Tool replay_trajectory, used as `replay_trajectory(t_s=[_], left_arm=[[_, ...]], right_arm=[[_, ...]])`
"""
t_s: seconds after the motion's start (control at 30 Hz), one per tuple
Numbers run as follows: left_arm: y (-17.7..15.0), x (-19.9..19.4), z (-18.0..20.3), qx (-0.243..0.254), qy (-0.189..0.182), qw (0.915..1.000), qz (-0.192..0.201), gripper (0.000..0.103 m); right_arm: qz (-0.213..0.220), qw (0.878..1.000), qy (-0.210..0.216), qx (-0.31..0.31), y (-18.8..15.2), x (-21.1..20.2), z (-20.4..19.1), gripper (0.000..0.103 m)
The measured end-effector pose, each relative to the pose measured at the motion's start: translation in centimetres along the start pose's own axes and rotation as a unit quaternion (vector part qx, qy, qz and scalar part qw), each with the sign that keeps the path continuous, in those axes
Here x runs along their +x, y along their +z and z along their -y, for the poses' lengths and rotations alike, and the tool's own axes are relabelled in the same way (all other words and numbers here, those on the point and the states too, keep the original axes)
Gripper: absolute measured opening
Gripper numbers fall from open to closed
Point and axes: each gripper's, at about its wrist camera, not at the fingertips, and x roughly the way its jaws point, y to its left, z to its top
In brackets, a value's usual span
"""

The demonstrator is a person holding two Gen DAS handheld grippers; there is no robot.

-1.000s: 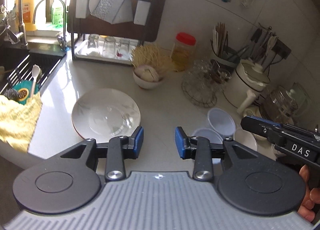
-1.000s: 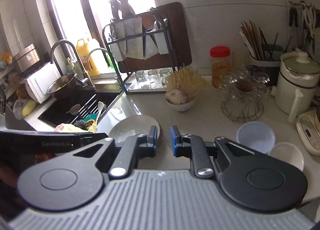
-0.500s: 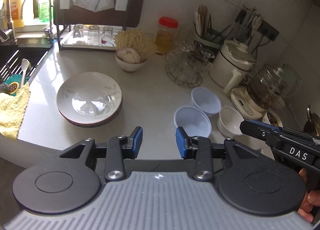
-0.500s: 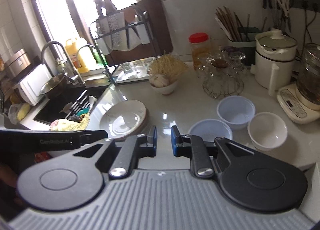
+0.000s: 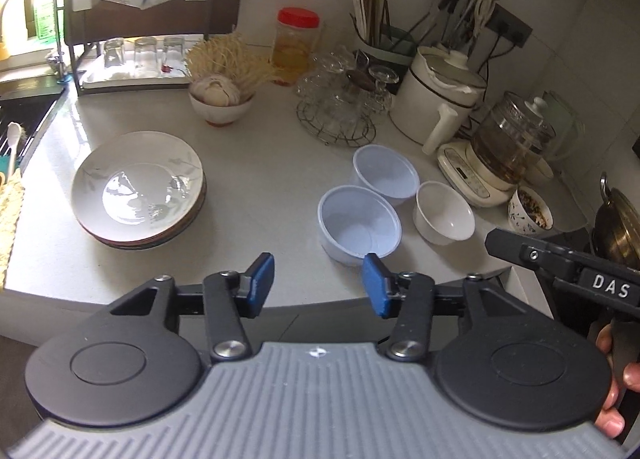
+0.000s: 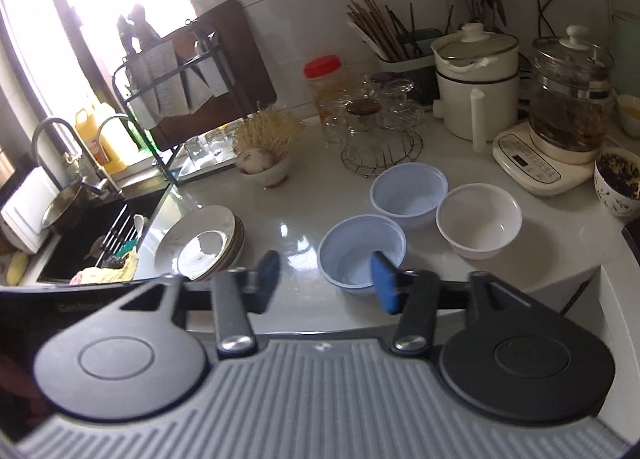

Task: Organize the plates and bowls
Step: 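Move both grippers to the rim of a light blue plastic bowl and close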

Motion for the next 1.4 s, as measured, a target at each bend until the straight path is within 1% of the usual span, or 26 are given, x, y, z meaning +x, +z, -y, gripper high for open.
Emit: replay_trajectory(t_s=[0.03, 0.1, 0.17, 0.2, 0.23, 0.33, 0.43, 0.67, 0.87, 0.93, 0.97, 1.03, 1.07, 1.13, 1.17, 1.23, 1.27, 1.3, 1.33, 1.37, 1.4], left_arm=[[0.0, 0.4, 0.1, 0.001, 0.001, 1.0000, -0.002, 0.062], [0.1, 1.3, 0.3, 0.005, 0.003, 1.0000, -0.006, 0.066], [0.4, 2.2, 0.3, 0.004, 0.004, 0.9999, -0.012, 0.069], [0.6, 2.7, 0.3, 0.003, 0.003, 0.9999, -0.015, 0.070], [0.8, 3.3, 0.3, 0.002, 0.005, 0.9998, -0.019, 0.072], [1.7, 5.4, 0.4, -0.010, 0.013, 0.9992, -0.036, 0.076], [2.7, 7.7, 0.4, -0.027, 0.006, 0.9982, -0.053, 0.077], [3.7, 12.6, 0.3, -0.029, 0.018, 0.9966, -0.075, 0.077], [3.9, 16.0, -0.2, -0.033, 0.007, 0.9954, -0.089, 0.075], [3.9, 17.0, -0.4, -0.037, 0.001, 0.9948, -0.095, 0.075], [4.0, 17.4, -0.5, -0.040, -0.001, 0.9946, -0.096, 0.074], [4.0, 18.2, -0.7, -0.048, -0.009, 0.9937, -0.101, 0.064], [4.1, 18.6, -0.7, -0.052, -0.013, 0.9932, -0.104, 0.062], [4.2, 19.3, -0.8, -0.056, -0.017, 0.9925, -0.107, 0.054], [4.3, 19.6, -0.8, -0.058, -0.018, 0.9923, -0.108, 0.052], [4.4, 20.2, -0.9, -0.061, -0.021, 0.9917, -0.111, 0.042], [4.4, 20.5, -0.9, -0.060, -0.025, 0.9916, -0.112, 0.038], [4.5, 20.8, -1.0, -0.058, -0.029, 0.9913, -0.114, 0.029], [4.6, 20.9, -1.1, -0.059, -0.030, 0.9912, -0.114, 0.023], [4.7, 21.0, -1.2, -0.059, -0.031, 0.9914, -0.112, 0.022], [4.8, 21.1, -1.3, -0.056, -0.032, 0.9916, -0.112, 0.017]], right_arm=[[-0.001, 1.000, -0.003, 0.003, 0.0, 0.3, 0.3, 0.066], [-0.009, 1.000, -0.007, 0.014, 0.0, 1.3, 1.1, 0.067], [-0.022, 0.999, -0.017, 0.023, 0.2, 2.5, 1.7, 0.075], [-0.031, 0.999, -0.024, 0.029, 0.4, 3.2, 2.0, 0.082], [-0.036, 0.998, -0.026, 0.035, 0.6, 3.6, 2.2, 0.083], [-0.047, 0.998, -0.015, 0.042, 1.2, 4.7, 3.1, 0.084], [-0.055, 0.998, -0.021, 0.039, 1.7, 6.2, 4.0, 0.084], [-0.085, 0.994, -0.017, 0.066, 1.8, 9.9, 6.4, 0.084], [-0.118, 0.990, 0.003, 0.080, 1.4, 13.2, 6.9, 0.083], [-0.128, 0.988, 0.006, 0.082, 1.4, 14.1, 6.9, 0.075], [-0.133, 0.988, 0.009, 0.083, 1.4, 14.5, 6.9, 0.075], [-0.142, 0.986, 0.008, 0.082, 1.4, 15.3, 6.9, 0.061], [-0.144, 0.986, 0.006, 0.082, 1.5, 15.6, 7.0, 0.058], [-0.152, 0.985, 0.003, 0.082, 1.5, 16.4, 7.1, 0.048], [-0.156, 0.984, 0.001, 0.082, 1.5, 16.8, 7.2, 0.045], [-0.160, 0.983, -0.005, 0.085, 1.5, 17.4, 7.5, 0.037], [-0.161, 0.983, -0.007, 0.087, 1.5, 17.7, 7.7, 0.036], [-0.162, 0.983, -0.008, 0.088, 1.5, 18.0, 7.8, 0.032], [-0.165, 0.982, -0.009, 0.090, 1.5, 18.3, 7.9, 0.027], [-0.167, 0.982, -0.009, 0.090, 1.5, 18.6, 8.0, 0.024], [-0.169, 0.981, -0.009, 0.090, 1.6, 18.8, 8.1, 0.021]])
